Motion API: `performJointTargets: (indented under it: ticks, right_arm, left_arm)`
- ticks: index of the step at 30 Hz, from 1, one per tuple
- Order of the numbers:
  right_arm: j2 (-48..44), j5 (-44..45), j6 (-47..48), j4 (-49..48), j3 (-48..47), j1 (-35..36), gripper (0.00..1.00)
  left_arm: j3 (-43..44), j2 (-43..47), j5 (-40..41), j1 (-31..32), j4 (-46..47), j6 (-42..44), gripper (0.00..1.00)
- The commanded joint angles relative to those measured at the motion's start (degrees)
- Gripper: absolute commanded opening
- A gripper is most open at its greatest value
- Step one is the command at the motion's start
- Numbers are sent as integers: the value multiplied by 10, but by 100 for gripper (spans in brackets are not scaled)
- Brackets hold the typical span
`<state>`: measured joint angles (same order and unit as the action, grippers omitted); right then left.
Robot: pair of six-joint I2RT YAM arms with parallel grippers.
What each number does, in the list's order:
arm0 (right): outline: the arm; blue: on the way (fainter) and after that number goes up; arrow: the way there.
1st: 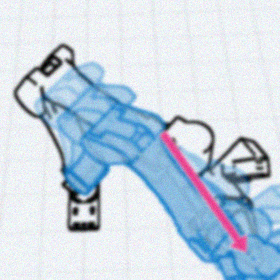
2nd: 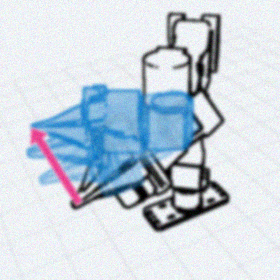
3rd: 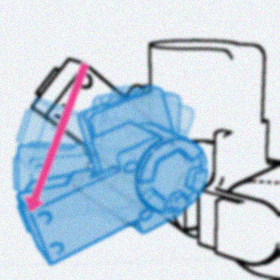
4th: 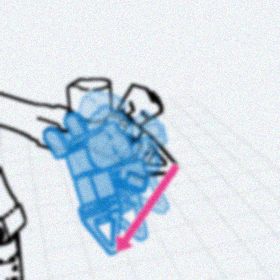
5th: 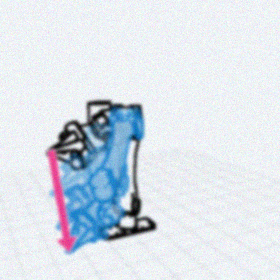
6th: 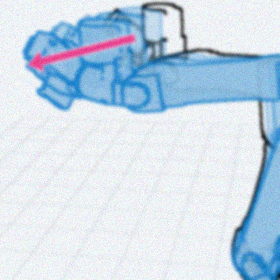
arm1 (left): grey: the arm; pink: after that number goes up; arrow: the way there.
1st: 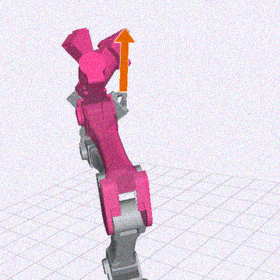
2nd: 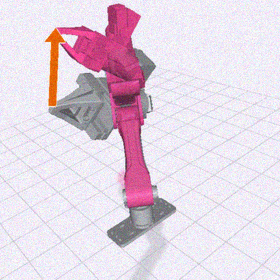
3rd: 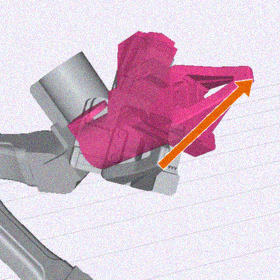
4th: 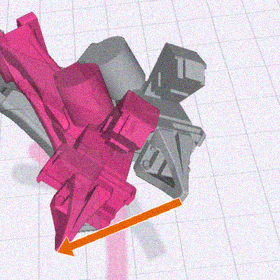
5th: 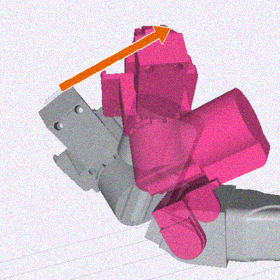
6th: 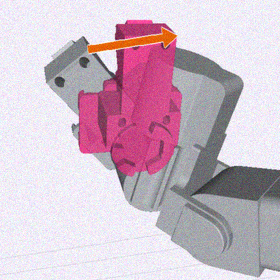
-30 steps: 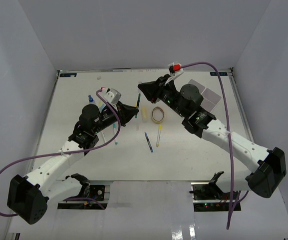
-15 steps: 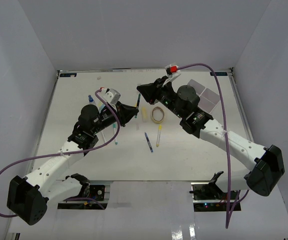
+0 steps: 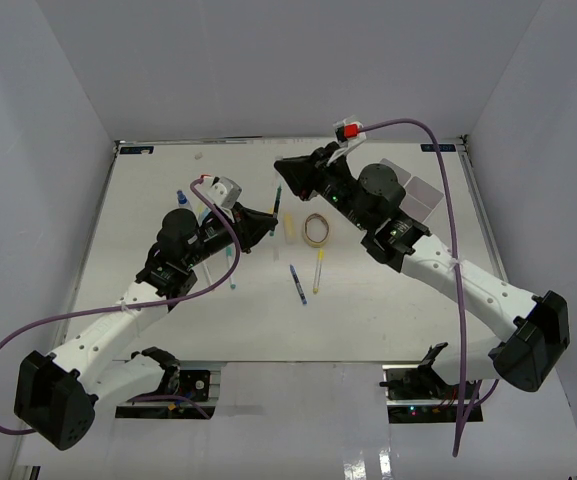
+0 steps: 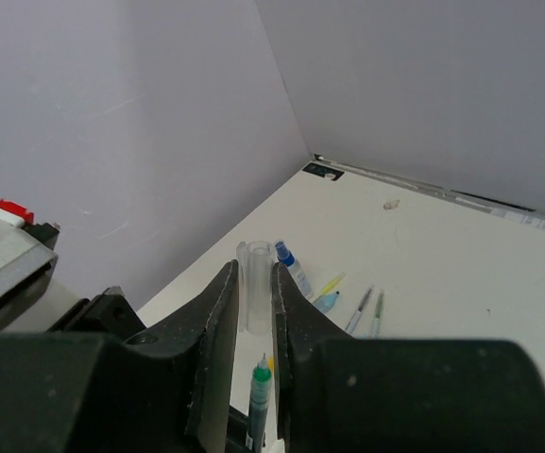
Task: Sort the stationery into containers
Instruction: Close the pen cap on the pen.
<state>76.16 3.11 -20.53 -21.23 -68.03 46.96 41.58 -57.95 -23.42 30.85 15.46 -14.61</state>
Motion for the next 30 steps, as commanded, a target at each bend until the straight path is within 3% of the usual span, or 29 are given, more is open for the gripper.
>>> performJointTargets:
  ticks: [1,30]
  right_arm:
    - [1,13,14,-32,-40,2,8]
    - [-5,1,-7,-39,1,2,8]
  left_arm:
    - [0,-1,-14,-3,4,-3,9]
    - [-14,21,-1,-3,19,-12,7]
